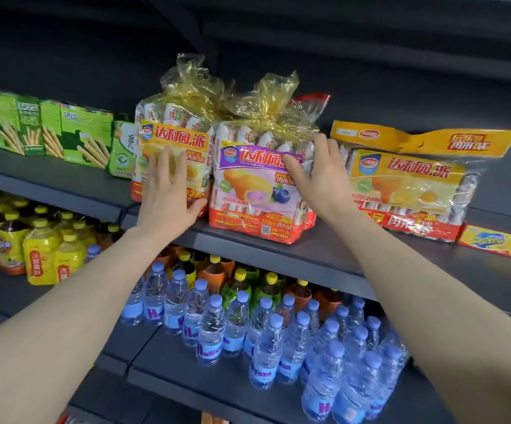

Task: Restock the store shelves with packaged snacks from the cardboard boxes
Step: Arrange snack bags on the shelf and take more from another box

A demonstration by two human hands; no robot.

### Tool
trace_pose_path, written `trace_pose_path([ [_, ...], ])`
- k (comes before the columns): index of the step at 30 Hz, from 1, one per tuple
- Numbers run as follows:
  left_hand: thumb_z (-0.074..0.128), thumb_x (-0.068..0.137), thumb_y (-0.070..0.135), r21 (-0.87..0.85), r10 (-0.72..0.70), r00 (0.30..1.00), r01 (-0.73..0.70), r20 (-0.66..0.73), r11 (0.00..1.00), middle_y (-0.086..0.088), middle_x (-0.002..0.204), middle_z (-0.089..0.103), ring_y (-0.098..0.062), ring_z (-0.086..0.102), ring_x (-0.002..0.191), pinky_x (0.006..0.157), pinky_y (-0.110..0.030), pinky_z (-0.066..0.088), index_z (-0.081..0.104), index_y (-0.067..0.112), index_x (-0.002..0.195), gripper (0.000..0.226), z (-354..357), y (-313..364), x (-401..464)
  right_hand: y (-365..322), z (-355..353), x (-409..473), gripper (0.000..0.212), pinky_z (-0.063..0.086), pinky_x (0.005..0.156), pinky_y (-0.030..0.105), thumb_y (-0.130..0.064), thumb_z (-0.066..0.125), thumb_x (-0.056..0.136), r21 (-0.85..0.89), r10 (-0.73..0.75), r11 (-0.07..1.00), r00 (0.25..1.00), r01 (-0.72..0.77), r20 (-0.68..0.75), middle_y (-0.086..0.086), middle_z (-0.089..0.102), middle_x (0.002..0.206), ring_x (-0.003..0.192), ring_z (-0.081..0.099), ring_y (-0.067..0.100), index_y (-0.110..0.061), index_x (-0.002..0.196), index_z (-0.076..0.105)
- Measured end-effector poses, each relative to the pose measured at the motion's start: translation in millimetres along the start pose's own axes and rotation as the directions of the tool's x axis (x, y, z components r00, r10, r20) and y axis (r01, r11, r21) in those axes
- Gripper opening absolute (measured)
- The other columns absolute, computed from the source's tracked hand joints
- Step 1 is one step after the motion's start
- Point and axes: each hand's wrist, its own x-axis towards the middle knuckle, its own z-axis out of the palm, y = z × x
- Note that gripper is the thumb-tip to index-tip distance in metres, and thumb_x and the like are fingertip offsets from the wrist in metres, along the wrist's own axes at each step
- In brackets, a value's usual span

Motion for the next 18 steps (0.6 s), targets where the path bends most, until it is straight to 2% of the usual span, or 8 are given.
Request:
trace_pose_path([
  [5,0.069,0.088,0.037,0.011,-0.009,1.0,0.009,-0.022,1.0,-0.02,0.161,0.011,-0.044,0.014,0.148,0.113,-0.061,0.032,0.017,0.011,0.154,0.089,-3,4,-2,4,-12,-3,0.052,0.045,0.093,0.034,-0.053,0.053,0.098,0.021,-0.028,0.999,1.0,0.028,0.003,0.004,0.048,0.136,0.123,0.048,0.019,-0.021,0.138,0.046],
  [8,0.07,0.087,0.032,0.009,-0.015,0.999,0.016,-0.032,1.0,-0.021,0.157,0.019,-0.043,0.021,0.145,0.11,-0.061,0.035,0.025,0.01,0.151,0.081,-6,12,-7,11,-23,-10,0.045,0.045,0.094,0.034,-0.049,0.046,0.102,0.049,-0.063,0.997,0.998,0.065,-0.024,0.002,0.048,0.136,0.123,0.048,0.017,-0.021,0.138,0.048],
  [12,0.069,0.089,0.027,-0.046,-0.013,0.998,0.011,-0.056,0.999,-0.023,0.157,0.022,-0.042,0.023,0.145,0.111,-0.059,0.034,0.026,0.008,0.152,0.079,-12,35,-25,30,-47,-34,0.043,0.045,0.09,0.038,-0.044,0.041,0.105,-0.022,-0.139,0.99,0.989,0.138,-0.049,0.008,0.051,0.13,0.119,0.05,0.025,-0.017,0.136,0.051],
  [18,0.065,0.092,0.026,-0.135,0.004,0.995,-0.017,-0.102,0.991,-0.023,0.153,0.028,-0.042,0.031,0.139,0.11,-0.056,0.034,0.031,0.007,0.149,0.069,-15,99,-85,90,-110,-106,0.043,0.044,0.094,0.048,-0.04,0.04,0.104,-0.204,-0.144,0.968,0.989,0.147,0.027,0.016,0.054,0.127,0.115,0.052,0.038,-0.014,0.135,0.054],
])
